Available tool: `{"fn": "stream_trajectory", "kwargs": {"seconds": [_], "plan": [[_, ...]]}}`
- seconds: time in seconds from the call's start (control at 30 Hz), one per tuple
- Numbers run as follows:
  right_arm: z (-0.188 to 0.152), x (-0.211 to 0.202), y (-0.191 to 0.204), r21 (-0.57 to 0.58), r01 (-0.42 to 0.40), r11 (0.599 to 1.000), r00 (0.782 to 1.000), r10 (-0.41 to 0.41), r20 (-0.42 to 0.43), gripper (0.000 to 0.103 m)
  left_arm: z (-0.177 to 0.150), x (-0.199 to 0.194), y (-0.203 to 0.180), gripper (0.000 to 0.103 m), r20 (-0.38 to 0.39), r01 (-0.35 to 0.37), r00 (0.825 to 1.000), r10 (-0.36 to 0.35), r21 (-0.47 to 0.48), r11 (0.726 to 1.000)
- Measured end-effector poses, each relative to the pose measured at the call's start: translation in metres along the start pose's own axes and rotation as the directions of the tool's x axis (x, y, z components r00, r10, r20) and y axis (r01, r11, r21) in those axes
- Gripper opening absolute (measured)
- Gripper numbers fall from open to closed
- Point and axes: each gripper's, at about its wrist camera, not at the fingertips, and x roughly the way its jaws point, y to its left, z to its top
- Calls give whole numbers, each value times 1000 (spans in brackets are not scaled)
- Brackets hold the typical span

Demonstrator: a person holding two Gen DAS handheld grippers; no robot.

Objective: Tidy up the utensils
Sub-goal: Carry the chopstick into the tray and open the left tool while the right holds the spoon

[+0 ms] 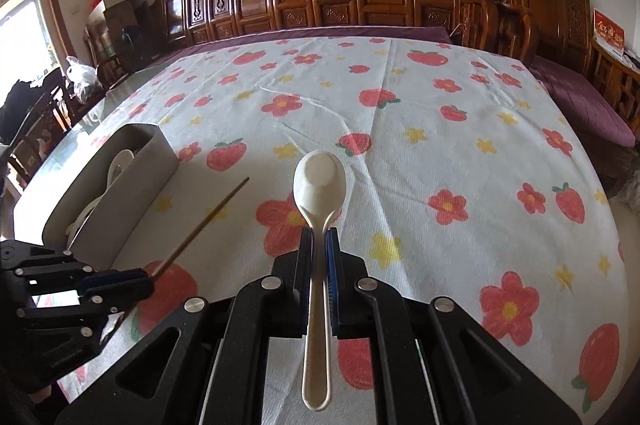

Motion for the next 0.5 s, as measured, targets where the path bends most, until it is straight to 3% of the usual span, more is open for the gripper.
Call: {"fn": "stream_trajectory", "kwargs": {"seconds": [0.5], "plan": [[-12, -12, 35, -41, 22, 999, 1000, -22, 9, 8, -3, -65, 43, 4, 101, -34, 994, 37, -34, 999]]}}
